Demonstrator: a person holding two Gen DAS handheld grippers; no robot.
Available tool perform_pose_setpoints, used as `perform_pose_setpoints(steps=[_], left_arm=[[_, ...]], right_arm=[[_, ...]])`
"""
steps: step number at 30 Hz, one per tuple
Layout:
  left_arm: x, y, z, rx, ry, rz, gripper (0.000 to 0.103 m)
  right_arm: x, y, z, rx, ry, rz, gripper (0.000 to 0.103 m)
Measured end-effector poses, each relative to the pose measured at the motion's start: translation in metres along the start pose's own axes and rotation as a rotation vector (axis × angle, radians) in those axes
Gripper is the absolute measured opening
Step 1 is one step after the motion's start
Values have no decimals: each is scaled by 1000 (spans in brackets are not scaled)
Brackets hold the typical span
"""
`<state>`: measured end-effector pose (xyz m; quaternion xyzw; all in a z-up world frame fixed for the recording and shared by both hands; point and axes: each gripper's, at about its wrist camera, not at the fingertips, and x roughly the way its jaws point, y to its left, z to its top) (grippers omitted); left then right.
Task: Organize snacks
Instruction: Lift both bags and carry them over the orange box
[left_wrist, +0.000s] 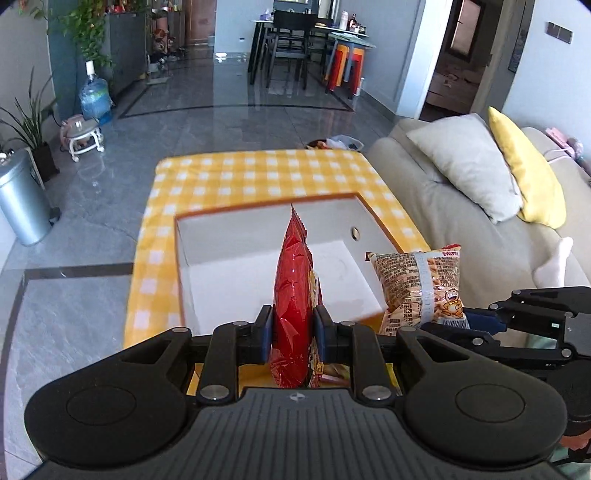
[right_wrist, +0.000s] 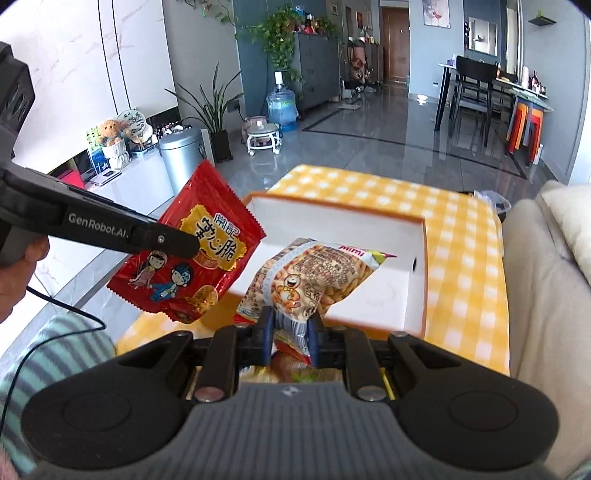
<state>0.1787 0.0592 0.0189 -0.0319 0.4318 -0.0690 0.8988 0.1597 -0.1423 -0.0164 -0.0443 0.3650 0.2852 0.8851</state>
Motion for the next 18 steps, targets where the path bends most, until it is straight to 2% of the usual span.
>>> perform_pose_setpoints(steps=[7,10,18], left_arm=[[29,9,35,16,17,28,25],[54,16,41,20,70,38,25],[117,30,36,50,252,81,25]], right_arm=[[42,-14,39,20,19,5,15],[66,-23,50,47,54,-3,15],[143,-34,56,131,201,59,15]])
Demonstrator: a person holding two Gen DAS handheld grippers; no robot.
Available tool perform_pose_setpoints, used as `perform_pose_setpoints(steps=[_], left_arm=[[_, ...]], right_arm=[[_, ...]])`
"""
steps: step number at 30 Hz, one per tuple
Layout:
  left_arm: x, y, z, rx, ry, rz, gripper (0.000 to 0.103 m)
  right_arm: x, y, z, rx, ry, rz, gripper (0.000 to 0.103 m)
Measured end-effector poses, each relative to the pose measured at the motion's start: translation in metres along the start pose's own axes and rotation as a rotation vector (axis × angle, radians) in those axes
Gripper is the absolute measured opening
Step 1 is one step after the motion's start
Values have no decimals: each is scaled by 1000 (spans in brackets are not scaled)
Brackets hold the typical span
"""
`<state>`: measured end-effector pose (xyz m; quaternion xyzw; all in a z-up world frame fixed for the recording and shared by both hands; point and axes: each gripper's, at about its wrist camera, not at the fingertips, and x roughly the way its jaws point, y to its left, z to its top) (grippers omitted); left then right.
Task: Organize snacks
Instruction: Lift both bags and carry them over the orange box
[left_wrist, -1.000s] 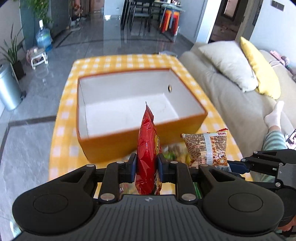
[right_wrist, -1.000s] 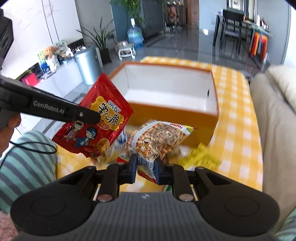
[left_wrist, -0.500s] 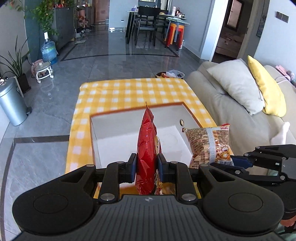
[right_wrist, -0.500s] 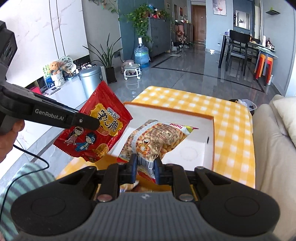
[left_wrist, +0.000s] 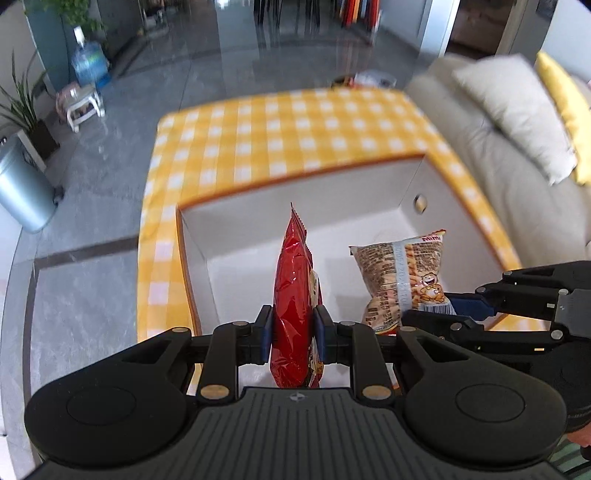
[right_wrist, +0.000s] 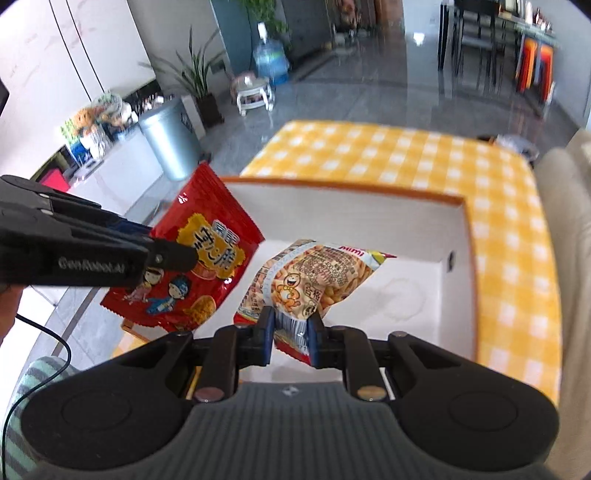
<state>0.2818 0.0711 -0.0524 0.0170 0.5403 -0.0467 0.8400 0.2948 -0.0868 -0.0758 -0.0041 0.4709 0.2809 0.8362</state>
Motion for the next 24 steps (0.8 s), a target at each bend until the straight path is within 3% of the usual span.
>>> perform_pose_setpoints(steps=[12,24], left_arm=[[50,-2,-2,37,141,28,25],[67,-4,-9,47,190,52,25]], right_arm=[[80,1,-2,39,227,25,15],[104,-2,-4,84,301,36,16]])
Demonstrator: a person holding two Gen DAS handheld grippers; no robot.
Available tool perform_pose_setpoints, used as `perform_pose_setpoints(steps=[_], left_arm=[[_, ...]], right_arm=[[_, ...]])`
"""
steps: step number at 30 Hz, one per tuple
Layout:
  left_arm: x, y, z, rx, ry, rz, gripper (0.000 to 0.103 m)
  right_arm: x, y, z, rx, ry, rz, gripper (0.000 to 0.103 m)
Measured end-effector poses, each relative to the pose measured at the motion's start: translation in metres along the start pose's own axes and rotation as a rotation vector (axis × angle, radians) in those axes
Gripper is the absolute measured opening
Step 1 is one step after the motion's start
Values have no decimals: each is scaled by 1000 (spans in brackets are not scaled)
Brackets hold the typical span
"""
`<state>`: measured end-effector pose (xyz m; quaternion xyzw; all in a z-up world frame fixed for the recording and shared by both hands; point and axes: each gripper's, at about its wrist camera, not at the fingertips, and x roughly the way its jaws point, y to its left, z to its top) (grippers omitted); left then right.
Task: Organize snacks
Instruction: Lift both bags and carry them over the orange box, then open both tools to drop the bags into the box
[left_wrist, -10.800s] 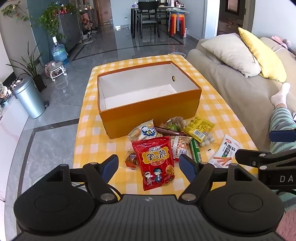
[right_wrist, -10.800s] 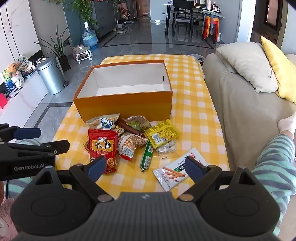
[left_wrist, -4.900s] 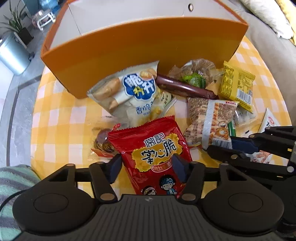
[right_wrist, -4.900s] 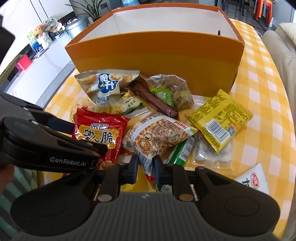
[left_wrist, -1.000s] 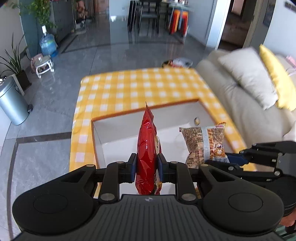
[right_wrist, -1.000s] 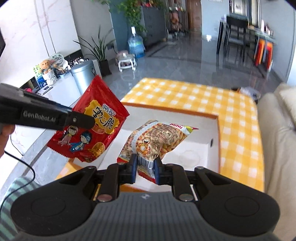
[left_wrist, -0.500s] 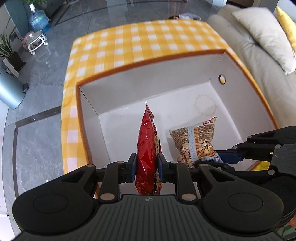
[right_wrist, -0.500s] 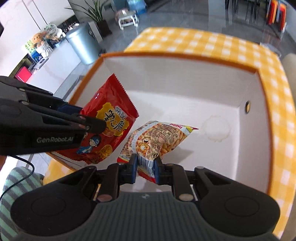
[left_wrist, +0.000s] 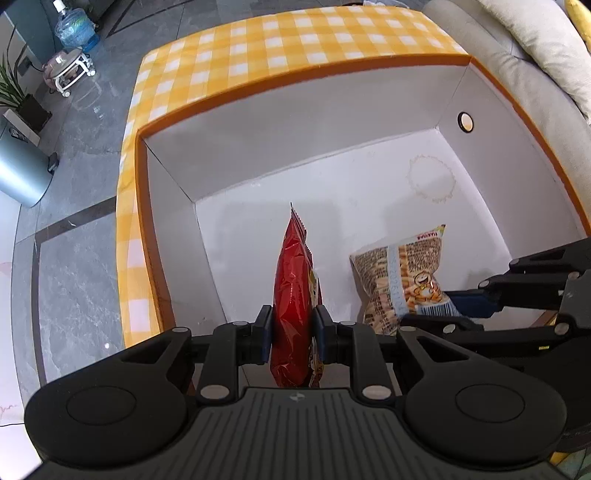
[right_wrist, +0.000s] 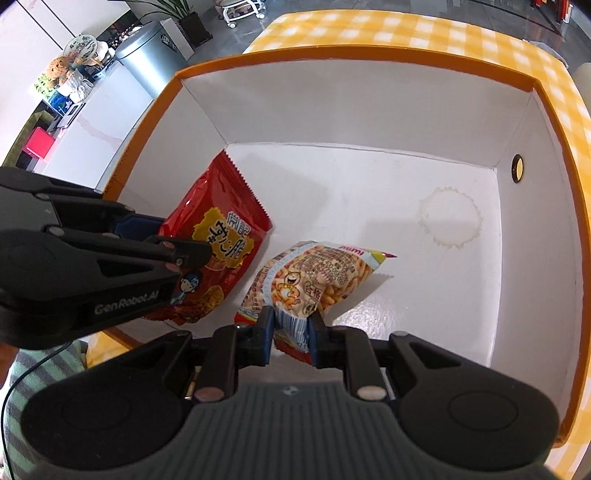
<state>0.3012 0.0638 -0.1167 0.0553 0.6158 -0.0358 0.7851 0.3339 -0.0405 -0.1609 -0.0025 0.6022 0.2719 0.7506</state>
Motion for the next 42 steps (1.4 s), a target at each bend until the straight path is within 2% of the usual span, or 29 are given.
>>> perform_pose_setpoints(steps=[12,14,17,19,26,30,32,42], left_arm=[[2,-1,-6,6,-2,24,25],[2,-2,-5,9,-7,32,25],[-2,-2,-5,21,-30,54,29],[-8,-2,-6,24,-51,54,35],[-29,-2,-12,14,-127,52,44],[-44,-5,-19,27,-179,62,50],[-53,-6,-23,24,-206,64,50],[-99,-11,-52,3,-352,56,51]], right_arm=[[-2,7,4,0,-7,-36,21],[-5,9,4,-5,-10,-47,28],[-10,11,4,-14,-20,-65,34],[-14,14,4,-27,-28,-80,39],[-28,15,-1,-44,-60,-132,51],[-40,15,-8,-57,-98,-176,53],[-47,16,-11,-60,-127,-191,62],[-97,26,-44,-53,-286,-199,63]])
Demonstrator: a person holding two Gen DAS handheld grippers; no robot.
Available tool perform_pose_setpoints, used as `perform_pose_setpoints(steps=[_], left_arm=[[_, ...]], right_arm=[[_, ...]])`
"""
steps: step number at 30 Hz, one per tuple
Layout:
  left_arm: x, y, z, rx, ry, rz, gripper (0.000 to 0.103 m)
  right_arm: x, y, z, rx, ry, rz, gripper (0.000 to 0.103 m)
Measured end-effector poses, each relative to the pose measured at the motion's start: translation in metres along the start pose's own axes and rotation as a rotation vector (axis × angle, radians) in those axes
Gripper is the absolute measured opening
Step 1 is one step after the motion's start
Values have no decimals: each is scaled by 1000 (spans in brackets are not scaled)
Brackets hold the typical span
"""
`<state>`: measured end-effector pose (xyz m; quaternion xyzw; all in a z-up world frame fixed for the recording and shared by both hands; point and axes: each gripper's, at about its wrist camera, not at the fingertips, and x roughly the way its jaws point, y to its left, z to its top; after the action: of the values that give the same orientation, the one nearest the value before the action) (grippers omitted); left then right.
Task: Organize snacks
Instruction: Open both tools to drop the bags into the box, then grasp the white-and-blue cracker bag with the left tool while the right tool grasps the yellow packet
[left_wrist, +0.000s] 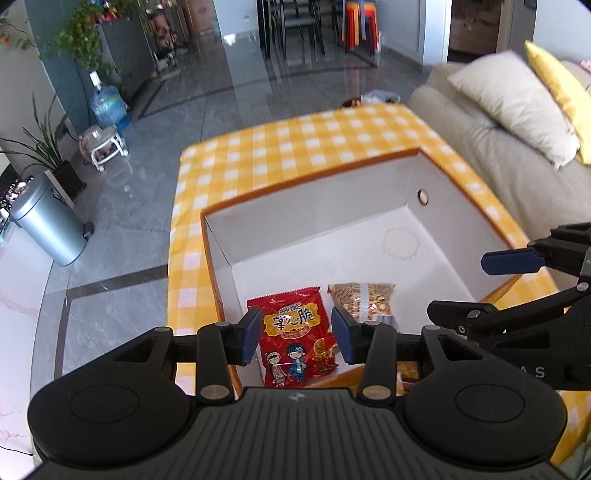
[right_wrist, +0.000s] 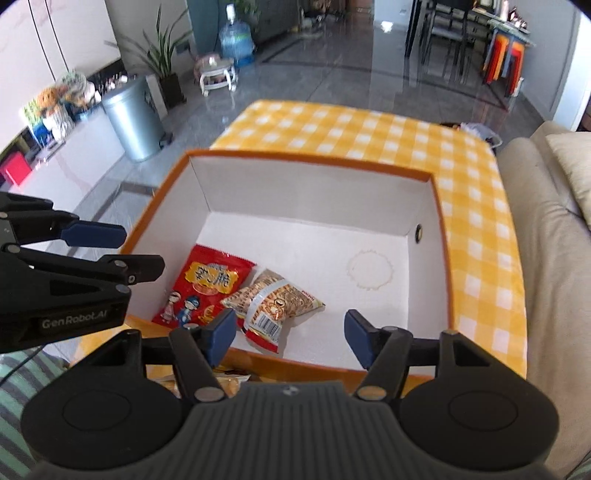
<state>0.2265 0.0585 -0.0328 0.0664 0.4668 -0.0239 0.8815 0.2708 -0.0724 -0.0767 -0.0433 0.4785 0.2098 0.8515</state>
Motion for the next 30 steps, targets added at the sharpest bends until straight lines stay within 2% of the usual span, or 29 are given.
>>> perform_pose_setpoints(steps=[6,14,21,30], left_arm=[[-34,-4,-17,-32,-96,-53,51],[-53,-7,-47,-77,-128,-93,52],[-56,-11,-78,-110,-95,-120,52],[-46,-16,-111,-130,0,-106,52]], right_arm=[[-38,3,-18,24,-99,-25,64],[-68,8,-57,51,-161,-34,65],[-71,13,-99,77,-152,-57,66],[-59,6,-140,93,-70,-87,66]])
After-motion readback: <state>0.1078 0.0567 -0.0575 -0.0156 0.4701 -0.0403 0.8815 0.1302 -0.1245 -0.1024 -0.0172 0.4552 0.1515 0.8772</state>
